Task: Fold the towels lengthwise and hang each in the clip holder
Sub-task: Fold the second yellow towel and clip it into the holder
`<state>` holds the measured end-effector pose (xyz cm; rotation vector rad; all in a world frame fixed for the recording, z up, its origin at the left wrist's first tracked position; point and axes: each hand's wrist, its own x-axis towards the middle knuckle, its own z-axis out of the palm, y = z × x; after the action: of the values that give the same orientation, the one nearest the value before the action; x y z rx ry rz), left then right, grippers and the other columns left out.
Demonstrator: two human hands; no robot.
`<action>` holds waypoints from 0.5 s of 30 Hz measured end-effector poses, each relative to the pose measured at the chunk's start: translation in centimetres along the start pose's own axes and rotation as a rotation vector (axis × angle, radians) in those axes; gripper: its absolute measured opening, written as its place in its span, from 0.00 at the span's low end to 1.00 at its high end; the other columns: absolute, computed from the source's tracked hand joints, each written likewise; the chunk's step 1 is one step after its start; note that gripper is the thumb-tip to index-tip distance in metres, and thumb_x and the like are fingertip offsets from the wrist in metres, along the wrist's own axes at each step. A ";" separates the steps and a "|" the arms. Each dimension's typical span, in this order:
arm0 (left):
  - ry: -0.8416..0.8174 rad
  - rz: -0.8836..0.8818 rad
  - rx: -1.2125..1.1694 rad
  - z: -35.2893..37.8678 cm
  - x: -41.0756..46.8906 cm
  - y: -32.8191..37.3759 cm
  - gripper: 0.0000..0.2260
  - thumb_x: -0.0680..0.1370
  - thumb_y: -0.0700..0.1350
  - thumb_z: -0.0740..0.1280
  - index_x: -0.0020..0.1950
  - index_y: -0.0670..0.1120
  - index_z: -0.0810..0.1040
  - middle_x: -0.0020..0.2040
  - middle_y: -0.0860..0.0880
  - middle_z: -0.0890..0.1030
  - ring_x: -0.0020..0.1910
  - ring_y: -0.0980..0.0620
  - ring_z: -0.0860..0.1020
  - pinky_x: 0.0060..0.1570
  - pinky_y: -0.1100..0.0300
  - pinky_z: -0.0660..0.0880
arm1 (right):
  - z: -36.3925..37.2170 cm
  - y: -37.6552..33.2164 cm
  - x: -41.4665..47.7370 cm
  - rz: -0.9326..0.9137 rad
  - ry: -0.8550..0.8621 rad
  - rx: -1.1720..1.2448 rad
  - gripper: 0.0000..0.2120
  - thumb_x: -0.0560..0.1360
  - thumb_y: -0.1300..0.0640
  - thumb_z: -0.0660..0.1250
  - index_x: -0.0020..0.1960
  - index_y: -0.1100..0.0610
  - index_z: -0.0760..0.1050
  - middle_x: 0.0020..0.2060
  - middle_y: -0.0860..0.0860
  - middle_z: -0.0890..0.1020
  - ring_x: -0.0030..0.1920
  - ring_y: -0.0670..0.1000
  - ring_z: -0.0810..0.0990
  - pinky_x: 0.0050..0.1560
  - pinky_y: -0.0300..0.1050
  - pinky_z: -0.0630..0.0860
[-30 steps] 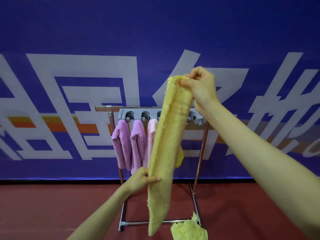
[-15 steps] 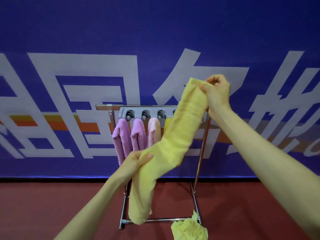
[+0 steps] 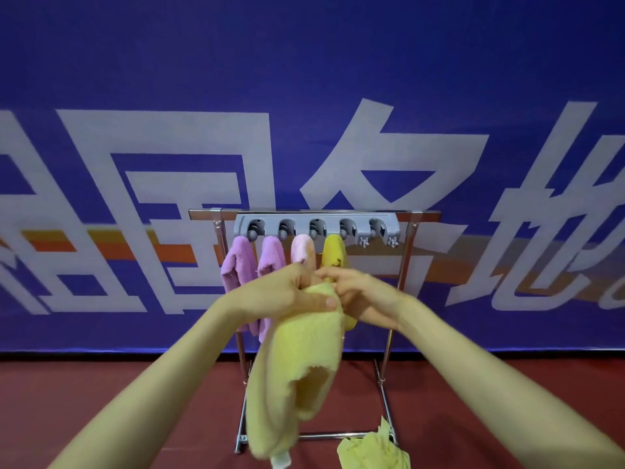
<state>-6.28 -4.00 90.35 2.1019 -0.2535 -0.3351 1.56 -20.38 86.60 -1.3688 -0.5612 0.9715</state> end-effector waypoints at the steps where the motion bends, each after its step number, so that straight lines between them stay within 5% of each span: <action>1: -0.010 0.007 -0.014 0.0 -0.2 -0.1 0.11 0.77 0.47 0.67 0.45 0.39 0.83 0.33 0.50 0.75 0.32 0.59 0.71 0.32 0.72 0.67 | 0.1 0.5 0.1 0.009 -0.010 0.037 0.17 0.65 0.63 0.58 0.53 0.58 0.74 0.41 0.53 0.79 0.39 0.48 0.77 0.37 0.38 0.74; 5: -0.030 0.036 -0.082 -0.2 -0.5 -1.3 0.07 0.78 0.46 0.67 0.42 0.52 0.83 0.34 0.58 0.80 0.35 0.63 0.76 0.40 0.69 0.70 | 0.0 1.8 0.5 0.007 -0.053 0.048 0.17 0.62 0.59 0.62 0.50 0.60 0.76 0.42 0.58 0.74 0.43 0.54 0.72 0.41 0.46 0.68; 8: -0.049 0.035 -0.118 -0.5 -0.7 -1.9 0.07 0.78 0.44 0.66 0.43 0.54 0.83 0.38 0.58 0.82 0.39 0.63 0.79 0.43 0.69 0.72 | 0.1 2.3 0.9 0.033 -0.048 0.024 0.28 0.61 0.57 0.63 0.59 0.68 0.72 0.48 0.61 0.70 0.49 0.58 0.68 0.43 0.49 0.67; 12: -0.069 -0.034 -0.138 -0.8 -0.4 -3.2 0.06 0.77 0.47 0.68 0.46 0.46 0.84 0.43 0.50 0.82 0.43 0.56 0.79 0.48 0.63 0.73 | -0.1 1.3 0.2 0.037 -0.057 -0.088 0.06 0.70 0.56 0.65 0.39 0.58 0.77 0.35 0.50 0.78 0.38 0.46 0.77 0.41 0.41 0.70; 15: -0.135 -0.108 -0.120 -0.9 0.1 -4.2 0.07 0.76 0.47 0.70 0.47 0.45 0.84 0.47 0.45 0.83 0.47 0.52 0.79 0.54 0.55 0.73 | -1.3 0.9 0.0 0.072 -0.039 -0.246 0.12 0.76 0.53 0.64 0.35 0.54 0.76 0.32 0.47 0.77 0.34 0.43 0.76 0.39 0.37 0.71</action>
<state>-5.69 -1.16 87.20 1.9811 -0.1944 -0.5451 2.40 -21.21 85.50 -1.6004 -0.6815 1.0137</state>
